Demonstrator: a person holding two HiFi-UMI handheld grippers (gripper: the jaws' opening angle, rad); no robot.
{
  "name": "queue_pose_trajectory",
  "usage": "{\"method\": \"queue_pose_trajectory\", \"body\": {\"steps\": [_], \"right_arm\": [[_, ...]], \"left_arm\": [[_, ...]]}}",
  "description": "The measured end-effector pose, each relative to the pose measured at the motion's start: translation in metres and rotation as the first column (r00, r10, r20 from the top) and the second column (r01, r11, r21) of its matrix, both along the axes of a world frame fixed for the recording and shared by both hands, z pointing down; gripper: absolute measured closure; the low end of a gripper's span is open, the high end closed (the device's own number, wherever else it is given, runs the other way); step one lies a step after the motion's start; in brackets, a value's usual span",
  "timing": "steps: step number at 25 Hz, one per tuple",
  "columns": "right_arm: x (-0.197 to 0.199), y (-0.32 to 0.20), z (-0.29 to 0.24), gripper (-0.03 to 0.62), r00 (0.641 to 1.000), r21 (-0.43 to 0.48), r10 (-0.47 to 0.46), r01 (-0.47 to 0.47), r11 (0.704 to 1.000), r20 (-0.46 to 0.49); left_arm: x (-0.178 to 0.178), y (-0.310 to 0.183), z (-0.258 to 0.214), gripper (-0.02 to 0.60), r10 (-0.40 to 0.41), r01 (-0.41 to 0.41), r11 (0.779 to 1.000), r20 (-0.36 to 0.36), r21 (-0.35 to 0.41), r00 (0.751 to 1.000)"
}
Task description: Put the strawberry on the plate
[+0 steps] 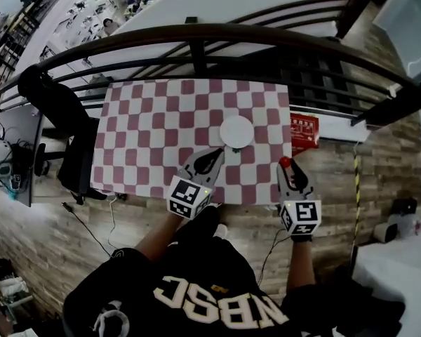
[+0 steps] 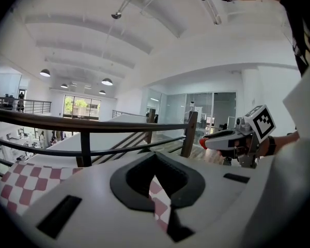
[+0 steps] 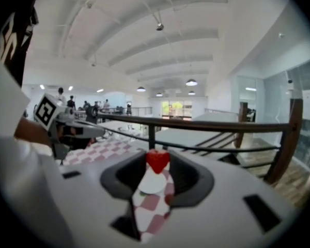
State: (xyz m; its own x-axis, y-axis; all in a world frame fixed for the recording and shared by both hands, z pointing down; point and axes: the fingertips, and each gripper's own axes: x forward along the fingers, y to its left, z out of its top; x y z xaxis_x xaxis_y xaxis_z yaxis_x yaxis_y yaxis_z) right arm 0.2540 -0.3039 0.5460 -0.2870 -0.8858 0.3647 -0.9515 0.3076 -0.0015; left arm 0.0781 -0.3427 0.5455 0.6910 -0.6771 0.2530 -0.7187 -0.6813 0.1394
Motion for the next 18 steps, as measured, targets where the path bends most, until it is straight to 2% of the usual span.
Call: {"method": "queue_pose_trajectory", "body": {"steps": [4,9,14,18], "right_arm": [[-0.020,-0.053,0.041,0.445,0.996,-0.079,-0.075,0.071,0.994,-0.044],[-0.054,-0.111,0.104,0.445,0.983,-0.196,-0.173,0.160,0.967,-0.054],[-0.085,-0.156,0.160,0.445,0.980,-0.277,-0.198,0.188,0.942,-0.008],[-0.104,-0.167,0.207,0.445,0.970,-0.352,-0.237,0.204,0.914,-0.052]], "left_arm": [[-0.005,-0.043,0.030,0.572,0.009,-0.008,1.000,0.023,-0.030,1.000],[-0.006,-0.081,0.083,0.572,0.046,-0.041,0.995,0.058,-0.086,0.997],[-0.019,-0.113,0.136,0.572,0.033,-0.022,0.986,0.061,-0.168,0.998],[-0.031,-0.123,0.170,0.573,0.024,-0.006,0.974,0.076,-0.228,0.997]]}}
